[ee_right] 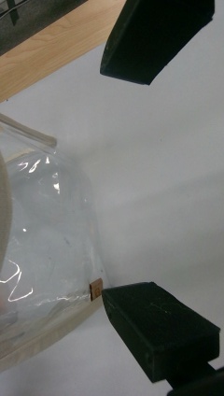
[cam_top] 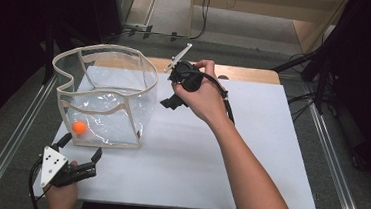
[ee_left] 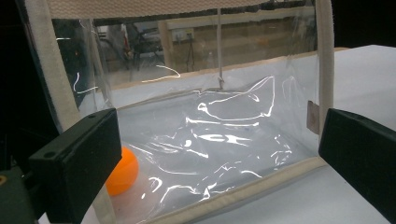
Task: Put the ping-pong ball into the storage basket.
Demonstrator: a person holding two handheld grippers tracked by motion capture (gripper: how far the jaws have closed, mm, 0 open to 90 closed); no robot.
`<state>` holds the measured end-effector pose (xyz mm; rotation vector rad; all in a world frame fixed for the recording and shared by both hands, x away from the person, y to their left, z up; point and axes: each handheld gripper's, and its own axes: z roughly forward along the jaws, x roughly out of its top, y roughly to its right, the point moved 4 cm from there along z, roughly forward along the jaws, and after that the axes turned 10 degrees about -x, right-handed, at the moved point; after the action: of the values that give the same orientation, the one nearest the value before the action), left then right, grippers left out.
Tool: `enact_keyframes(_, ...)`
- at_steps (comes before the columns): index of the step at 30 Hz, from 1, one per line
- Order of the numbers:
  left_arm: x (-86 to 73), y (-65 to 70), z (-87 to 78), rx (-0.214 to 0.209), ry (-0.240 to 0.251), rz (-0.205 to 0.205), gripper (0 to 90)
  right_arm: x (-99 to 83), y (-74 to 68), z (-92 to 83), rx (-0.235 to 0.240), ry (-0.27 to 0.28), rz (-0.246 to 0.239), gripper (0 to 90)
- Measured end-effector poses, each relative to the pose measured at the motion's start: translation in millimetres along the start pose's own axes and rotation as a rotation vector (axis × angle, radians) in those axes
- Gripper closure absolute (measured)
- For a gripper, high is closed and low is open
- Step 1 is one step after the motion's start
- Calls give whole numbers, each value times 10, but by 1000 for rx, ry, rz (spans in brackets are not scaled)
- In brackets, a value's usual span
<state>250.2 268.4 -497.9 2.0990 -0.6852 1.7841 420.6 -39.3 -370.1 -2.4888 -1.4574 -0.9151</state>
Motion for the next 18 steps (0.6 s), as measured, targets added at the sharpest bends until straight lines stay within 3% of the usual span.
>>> enact_keyframes(18, 0, 0, -1, -1, -2, -4, 0, -244, -39, 116, 19, 18, 26, 0)
